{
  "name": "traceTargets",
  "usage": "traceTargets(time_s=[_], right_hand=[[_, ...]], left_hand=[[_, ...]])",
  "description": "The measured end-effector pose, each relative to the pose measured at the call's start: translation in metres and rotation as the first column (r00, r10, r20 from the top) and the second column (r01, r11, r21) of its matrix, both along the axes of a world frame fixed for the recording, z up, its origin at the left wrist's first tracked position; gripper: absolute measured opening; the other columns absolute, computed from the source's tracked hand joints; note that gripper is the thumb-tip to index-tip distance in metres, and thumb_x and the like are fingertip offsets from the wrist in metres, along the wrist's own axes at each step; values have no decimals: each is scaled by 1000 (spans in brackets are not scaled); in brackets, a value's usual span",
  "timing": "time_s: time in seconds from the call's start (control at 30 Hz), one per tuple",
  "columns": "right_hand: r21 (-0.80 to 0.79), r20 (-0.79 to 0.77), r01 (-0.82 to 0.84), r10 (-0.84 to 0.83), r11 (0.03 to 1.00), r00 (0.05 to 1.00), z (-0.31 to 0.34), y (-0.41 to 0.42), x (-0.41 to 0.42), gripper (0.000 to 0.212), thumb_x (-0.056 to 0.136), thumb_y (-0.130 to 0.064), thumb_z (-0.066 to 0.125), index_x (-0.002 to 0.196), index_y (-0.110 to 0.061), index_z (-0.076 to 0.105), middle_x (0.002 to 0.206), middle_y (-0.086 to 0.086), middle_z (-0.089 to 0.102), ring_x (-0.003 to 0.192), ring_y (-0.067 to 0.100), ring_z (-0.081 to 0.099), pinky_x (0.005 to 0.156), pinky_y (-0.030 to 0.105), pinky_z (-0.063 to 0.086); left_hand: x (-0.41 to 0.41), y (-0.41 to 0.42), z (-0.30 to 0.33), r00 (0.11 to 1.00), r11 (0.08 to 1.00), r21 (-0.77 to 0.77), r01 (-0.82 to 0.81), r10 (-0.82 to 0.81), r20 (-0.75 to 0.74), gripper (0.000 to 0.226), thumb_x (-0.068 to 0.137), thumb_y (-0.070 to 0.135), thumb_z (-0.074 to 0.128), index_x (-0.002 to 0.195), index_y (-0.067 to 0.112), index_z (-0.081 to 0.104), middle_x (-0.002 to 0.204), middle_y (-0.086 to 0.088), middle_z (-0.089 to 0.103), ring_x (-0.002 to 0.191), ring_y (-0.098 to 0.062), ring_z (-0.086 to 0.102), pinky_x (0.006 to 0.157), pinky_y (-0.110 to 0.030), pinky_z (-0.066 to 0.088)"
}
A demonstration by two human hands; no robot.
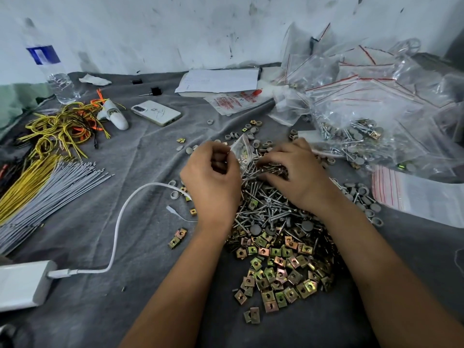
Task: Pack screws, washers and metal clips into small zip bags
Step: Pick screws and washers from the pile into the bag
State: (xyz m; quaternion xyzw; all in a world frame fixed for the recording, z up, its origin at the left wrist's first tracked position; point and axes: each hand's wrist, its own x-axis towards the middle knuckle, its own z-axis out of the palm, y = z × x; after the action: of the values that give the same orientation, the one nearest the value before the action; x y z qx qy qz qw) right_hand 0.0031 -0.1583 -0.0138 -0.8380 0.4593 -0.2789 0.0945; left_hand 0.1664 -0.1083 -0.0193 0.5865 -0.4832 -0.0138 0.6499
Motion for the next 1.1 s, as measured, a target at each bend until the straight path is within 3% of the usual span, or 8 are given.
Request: traceTargets(time_s=[0.33,0.43,0.57,0.67,0.77,0.9,1.1], right_hand=[[-51,114,-21,27,998,993,2,1,-2,12,85,-28,80,94,-20,77,96,-4,67,99,18,54,85,37,43],[-56,254,-13,27,998,967,5,4,-2,11,89,-22,77,98,-16,75,94,-8,69,89,11,63,81,26,49],[-20,385,5,3,1000,923,5,5,-1,4,96,-16,69,100,-15,70,89,-9,68,81,-6,60,69,5,41],[-23,479,-12,22,1000,878,6,5,-1,1,97,-17,68,97,-16,70,88,-6,67,81,3,60,69,14,45],[32,638,-72,36,997,769,8,7,0,3,98,-18,68,98,-19,71,88,-8,69,83,10,66,76,24,54],[-1,665,-108,81,994,743,6,10,4,4,97,-13,69,98,-16,72,84,-5,71,76,9,68,70,23,53],[26,677,-147,91,989,730,4,11,8,7,93,-11,74,99,-12,77,77,-2,74,61,16,67,60,27,54]], left_hand=[[0,0,1,1000,1000,24,-4,4,11,10,83,2,72,84,11,71,74,3,68,66,-8,64,62,-23,53],[-1,0,1,1000,999,31,-5,5,18,9,83,2,72,85,11,71,75,4,68,67,-7,64,63,-21,53],[-1,1,-1,999,999,28,18,-19,46,9,84,3,73,85,11,71,76,5,68,68,-6,64,63,-19,53],[-1,0,-2,995,999,25,48,-50,85,10,84,2,72,85,12,71,76,6,67,68,-7,63,62,-18,51],[-2,0,-4,987,996,19,84,-86,137,12,84,2,71,84,13,70,75,6,65,67,-8,61,60,-16,48],[-4,0,-6,973,993,3,120,-119,196,13,84,0,71,82,12,69,74,5,65,65,-8,60,58,-24,51],[-5,0,-6,969,991,-8,131,-127,214,13,85,0,73,82,12,69,74,6,64,65,-7,59,59,-22,50]])
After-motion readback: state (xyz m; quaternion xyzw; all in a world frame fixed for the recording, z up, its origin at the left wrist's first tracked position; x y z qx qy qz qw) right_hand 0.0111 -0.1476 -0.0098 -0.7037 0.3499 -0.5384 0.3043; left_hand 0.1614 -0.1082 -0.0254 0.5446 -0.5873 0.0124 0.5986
